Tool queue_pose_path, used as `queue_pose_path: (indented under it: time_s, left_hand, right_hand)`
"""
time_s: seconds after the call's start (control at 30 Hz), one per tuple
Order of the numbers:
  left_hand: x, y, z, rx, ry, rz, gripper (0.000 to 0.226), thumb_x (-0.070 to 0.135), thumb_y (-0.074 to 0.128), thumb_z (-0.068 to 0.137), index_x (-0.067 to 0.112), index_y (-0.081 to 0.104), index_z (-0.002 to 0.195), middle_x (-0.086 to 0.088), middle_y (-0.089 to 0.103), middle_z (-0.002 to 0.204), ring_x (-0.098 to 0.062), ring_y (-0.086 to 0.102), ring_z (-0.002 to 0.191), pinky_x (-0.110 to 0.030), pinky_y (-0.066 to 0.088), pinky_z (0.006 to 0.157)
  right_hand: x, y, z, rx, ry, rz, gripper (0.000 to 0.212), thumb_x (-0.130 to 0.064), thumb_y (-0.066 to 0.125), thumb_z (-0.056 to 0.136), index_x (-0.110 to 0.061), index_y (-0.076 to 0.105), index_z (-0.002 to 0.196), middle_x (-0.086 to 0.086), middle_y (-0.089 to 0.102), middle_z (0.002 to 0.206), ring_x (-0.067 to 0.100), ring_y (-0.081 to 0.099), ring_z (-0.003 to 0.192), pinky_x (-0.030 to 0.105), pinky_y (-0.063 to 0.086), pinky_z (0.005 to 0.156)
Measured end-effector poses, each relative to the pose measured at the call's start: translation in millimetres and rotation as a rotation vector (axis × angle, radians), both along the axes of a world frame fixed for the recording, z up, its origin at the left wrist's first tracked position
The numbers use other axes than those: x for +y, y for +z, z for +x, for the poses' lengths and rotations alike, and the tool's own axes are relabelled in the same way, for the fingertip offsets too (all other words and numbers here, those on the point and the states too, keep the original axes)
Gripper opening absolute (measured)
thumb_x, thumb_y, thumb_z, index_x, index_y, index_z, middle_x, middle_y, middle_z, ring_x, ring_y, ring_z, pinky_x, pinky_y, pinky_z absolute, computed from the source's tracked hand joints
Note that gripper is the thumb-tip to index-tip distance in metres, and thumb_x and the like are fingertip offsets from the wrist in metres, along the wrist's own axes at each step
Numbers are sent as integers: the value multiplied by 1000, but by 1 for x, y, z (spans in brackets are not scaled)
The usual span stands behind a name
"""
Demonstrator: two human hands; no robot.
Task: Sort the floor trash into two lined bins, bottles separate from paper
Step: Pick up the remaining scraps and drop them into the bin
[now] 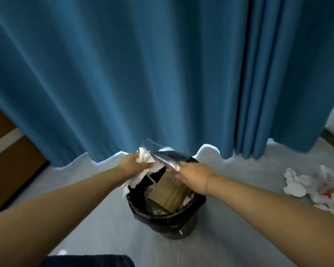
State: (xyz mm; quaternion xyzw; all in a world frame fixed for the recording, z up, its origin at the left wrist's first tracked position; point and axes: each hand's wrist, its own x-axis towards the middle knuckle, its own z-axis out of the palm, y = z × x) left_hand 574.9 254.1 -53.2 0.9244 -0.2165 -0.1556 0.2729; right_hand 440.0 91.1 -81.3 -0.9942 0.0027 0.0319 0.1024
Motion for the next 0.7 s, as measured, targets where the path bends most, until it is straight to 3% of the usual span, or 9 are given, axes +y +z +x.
queue_pose_path:
  time_s: [0.07, 0.17, 0.23, 0.33, 0.43, 0.47, 0.57, 0.7]
  left_hand:
    - [10, -18, 2, 9, -6, 27, 18, 43, 68, 80, 25, 70, 76, 11, 67, 72, -22, 64, 88, -24, 46, 78]
    - [26, -27, 5, -22, -67, 266, 29, 48, 65, 81, 20, 63, 78, 1, 67, 84, -21, 61, 93, -26, 43, 86]
    - [26, -13, 11, -71, -71, 294, 23, 37, 62, 87, 17, 57, 76, -1, 60, 79, -24, 60, 97, -27, 40, 82]
    - [13, 17, 18, -198, -49, 243, 25, 31, 60, 87, 9, 60, 101, -8, 61, 104, -28, 55, 106, -28, 38, 80]
    - [5, 26, 15, -237, -92, 221, 32, 33, 62, 86, 7, 58, 104, -10, 58, 106, -29, 54, 103, -28, 38, 77]
    - [4, 23, 11, -242, -144, 257, 30, 34, 62, 86, 8, 58, 100, -10, 58, 103, -29, 55, 101, -28, 38, 76]
    - [-2, 11, -8, -261, -315, 365, 32, 41, 63, 84, 17, 46, 73, -3, 54, 82, -25, 57, 89, -27, 40, 72]
    - [-6, -4, -30, -275, -467, 354, 34, 33, 63, 85, 17, 37, 69, 1, 46, 78, -17, 50, 76, -19, 33, 60]
  right_hand:
    - [6, -20, -4, 290, 83, 64, 70, -38, 50, 94, -21, 12, 150, 7, 26, 153, 28, 33, 136, 33, 31, 106]
    - [6, -33, -6, 478, 118, 18, 85, -51, 52, 89, -18, 5, 151, 2, 7, 159, 21, 12, 145, 33, 13, 117]
    - [2, -37, -3, 474, 134, 34, 77, -55, 51, 88, -20, 19, 150, -1, 12, 158, 20, 14, 145, 34, 16, 117]
    - [-5, -42, -5, 519, 142, 28, 68, -69, 48, 81, -32, 41, 138, -3, 36, 148, 22, 29, 138, 39, 24, 114]
    - [1, -46, -17, 473, 173, -66, 68, -69, 53, 77, -39, 41, 136, -7, 43, 142, 16, 30, 136, 42, 9, 118]
    - [5, -48, -22, 424, 185, -109, 66, -65, 55, 78, -38, 42, 136, -7, 45, 142, 16, 32, 135, 41, 10, 118]
    - [13, -53, -36, 305, 200, -181, 43, -43, 53, 89, -27, 52, 129, 3, 55, 131, 27, 47, 124, 35, 36, 106]
    - [22, -32, -73, 529, 155, -121, 33, -30, 48, 95, -12, 58, 121, 12, 61, 116, 31, 56, 106, 34, 47, 89]
